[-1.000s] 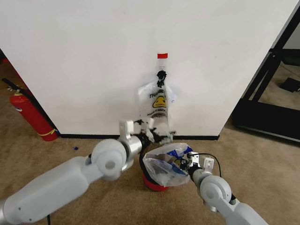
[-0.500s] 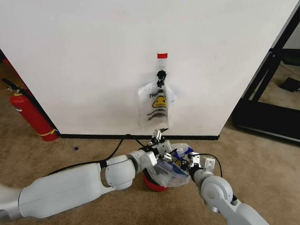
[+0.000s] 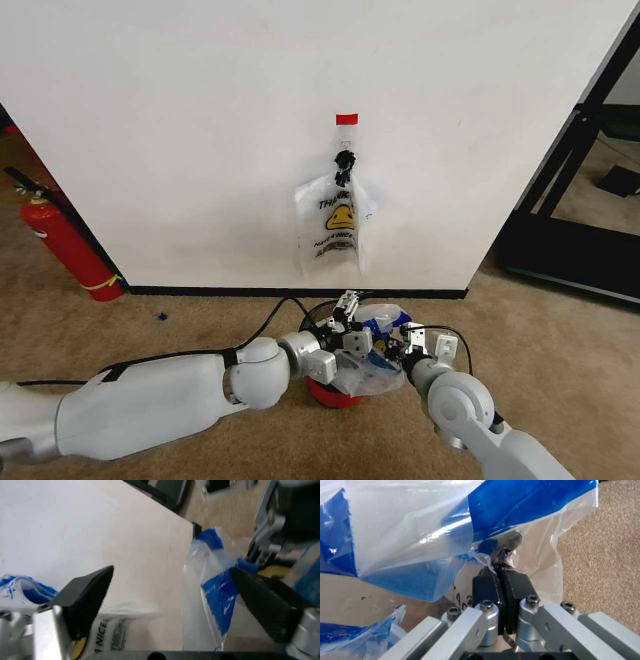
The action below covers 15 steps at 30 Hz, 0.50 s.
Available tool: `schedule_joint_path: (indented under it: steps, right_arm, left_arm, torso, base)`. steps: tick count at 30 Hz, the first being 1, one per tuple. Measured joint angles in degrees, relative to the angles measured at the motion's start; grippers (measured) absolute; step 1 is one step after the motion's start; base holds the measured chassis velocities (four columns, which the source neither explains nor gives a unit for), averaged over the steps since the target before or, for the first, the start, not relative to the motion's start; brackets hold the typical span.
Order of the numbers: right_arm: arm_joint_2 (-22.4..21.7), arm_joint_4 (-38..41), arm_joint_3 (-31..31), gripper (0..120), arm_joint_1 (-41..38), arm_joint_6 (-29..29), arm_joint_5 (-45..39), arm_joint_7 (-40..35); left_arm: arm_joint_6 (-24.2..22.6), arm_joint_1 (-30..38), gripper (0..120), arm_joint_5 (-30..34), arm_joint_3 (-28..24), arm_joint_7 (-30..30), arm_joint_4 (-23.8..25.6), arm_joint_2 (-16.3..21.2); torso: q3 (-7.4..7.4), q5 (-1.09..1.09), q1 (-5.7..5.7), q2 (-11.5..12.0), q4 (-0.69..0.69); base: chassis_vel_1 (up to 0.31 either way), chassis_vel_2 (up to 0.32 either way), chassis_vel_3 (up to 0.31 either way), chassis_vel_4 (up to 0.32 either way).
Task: Pick up the garbage bag from the wall and place it over the trash bin.
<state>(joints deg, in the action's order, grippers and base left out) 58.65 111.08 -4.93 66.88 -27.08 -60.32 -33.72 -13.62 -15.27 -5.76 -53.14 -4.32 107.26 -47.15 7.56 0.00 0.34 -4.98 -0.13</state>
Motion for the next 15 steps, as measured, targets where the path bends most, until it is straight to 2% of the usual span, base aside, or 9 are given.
schedule_joint_path:
  steps: [6,7,9,12,15]
  right_arm:
    - [-0.29,0.06,0.01,0,-0.02,0.00,-0.30,-0.03]
    - [-0.29,0.06,0.01,0,-0.02,0.00,-0.30,-0.03]
    - [-0.31,0.07,0.00,0,-0.05,0.00,-0.34,-0.04]
    - [-0.33,0.05,-0.01,0,-0.01,0.00,-0.34,-0.04]
    - [-0.31,-0.05,0.13,0,-0.04,0.01,-0.24,-0.05]
  left_arm:
    - [2.74,-0.16,62,-6.81,-0.10,0.83,-2.36,0.41]
    - [2.74,-0.16,62,-6.81,-0.10,0.83,-2.36,0.41]
    - [2.90,-0.41,53,-7.17,-0.29,1.05,-1.73,1.52]
    - [2.77,-1.01,50,-6.57,-0.38,1.19,-0.13,2.72]
    - [2.44,-1.30,59,-6.30,-0.51,1.30,1.00,3.29]
  torso:
    - [0.00,0.00,0.00,0.00,0.00]
    - [0.00,0.00,0.00,0.00,0.00]
    - [0.00,0.00,0.00,0.00,0.01]
    - [0.00,-0.01,0.00,0.00,0.01]
    - [0.00,-0.01,0.00,-0.01,0.00]
  base:
    - [0.000,0.000,0.000,0.000]
    - [0.000,0.000,0.000,0.000]
    - [0.000,0.000,0.000,0.000]
    - [0.000,0.000,0.000,0.000]
    - [0.000,0.000,0.000,0.000]
